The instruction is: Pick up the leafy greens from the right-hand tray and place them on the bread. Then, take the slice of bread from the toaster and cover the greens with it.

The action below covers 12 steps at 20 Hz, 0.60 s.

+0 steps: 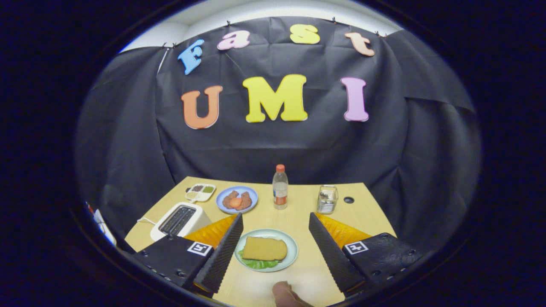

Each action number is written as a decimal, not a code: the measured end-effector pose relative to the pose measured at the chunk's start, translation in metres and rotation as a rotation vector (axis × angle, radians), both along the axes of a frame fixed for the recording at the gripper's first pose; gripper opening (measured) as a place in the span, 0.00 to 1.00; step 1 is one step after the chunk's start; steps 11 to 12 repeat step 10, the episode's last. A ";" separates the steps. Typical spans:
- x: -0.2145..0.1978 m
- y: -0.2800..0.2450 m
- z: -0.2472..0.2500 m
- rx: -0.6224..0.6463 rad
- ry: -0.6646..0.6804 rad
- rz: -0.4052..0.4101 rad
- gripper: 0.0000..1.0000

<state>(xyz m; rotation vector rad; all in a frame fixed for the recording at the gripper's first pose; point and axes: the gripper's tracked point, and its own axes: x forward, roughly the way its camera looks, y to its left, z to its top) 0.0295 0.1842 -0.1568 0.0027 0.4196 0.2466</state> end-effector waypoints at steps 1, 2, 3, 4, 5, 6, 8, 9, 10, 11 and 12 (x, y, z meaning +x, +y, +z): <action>-0.013 0.002 0.022 0.003 -0.046 -0.010 0.96; -0.026 0.002 0.040 0.003 -0.087 -0.020 0.96; -0.040 0.003 0.058 0.009 -0.126 -0.026 0.96; -0.052 0.005 0.071 0.017 -0.157 -0.032 0.96; -0.066 0.006 0.083 0.026 -0.181 -0.038 0.96; -0.079 0.005 0.092 0.035 -0.198 -0.044 0.96; -0.103 0.001 0.106 0.028 -0.231 -0.050 0.96; -0.113 -0.001 0.113 0.025 -0.246 -0.054 0.96; -0.123 0.000 0.119 0.028 -0.255 -0.050 0.96; -0.123 0.000 0.119 0.028 -0.255 -0.050 0.96; -0.123 0.000 0.119 0.028 -0.255 -0.050 0.96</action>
